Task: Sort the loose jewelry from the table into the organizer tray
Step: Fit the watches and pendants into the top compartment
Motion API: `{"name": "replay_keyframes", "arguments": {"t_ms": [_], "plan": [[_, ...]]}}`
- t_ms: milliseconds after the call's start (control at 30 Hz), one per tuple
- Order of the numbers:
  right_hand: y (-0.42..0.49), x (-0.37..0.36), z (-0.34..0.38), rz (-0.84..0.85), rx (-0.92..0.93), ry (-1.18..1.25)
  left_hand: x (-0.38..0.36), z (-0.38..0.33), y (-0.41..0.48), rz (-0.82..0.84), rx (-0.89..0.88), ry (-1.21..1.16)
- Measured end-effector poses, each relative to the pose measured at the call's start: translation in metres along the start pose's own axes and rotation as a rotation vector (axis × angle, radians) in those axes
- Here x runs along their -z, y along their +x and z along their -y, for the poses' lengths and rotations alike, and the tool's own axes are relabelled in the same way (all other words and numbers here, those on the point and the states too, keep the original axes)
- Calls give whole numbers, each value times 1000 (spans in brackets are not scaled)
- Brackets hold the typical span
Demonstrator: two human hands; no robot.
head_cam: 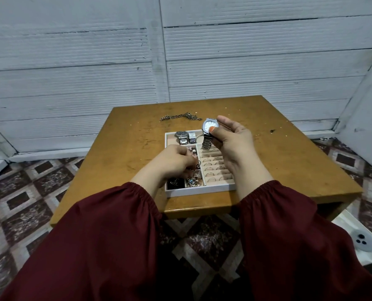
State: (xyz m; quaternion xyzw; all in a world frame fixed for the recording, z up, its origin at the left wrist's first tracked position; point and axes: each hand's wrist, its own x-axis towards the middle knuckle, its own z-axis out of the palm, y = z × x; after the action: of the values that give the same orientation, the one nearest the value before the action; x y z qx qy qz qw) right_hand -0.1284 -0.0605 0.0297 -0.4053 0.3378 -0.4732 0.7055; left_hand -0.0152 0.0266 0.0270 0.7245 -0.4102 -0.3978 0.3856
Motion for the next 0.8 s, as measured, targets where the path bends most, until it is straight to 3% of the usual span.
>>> {"name": "replay_keyframes", "arguments": {"t_ms": [233,800], "plan": [[-5,0,3,2,-2,8,11,-10,-6,-51,-43,140],[-3,-3,1,9,13,18,13,-10,-7,-54,-49,100]]}}
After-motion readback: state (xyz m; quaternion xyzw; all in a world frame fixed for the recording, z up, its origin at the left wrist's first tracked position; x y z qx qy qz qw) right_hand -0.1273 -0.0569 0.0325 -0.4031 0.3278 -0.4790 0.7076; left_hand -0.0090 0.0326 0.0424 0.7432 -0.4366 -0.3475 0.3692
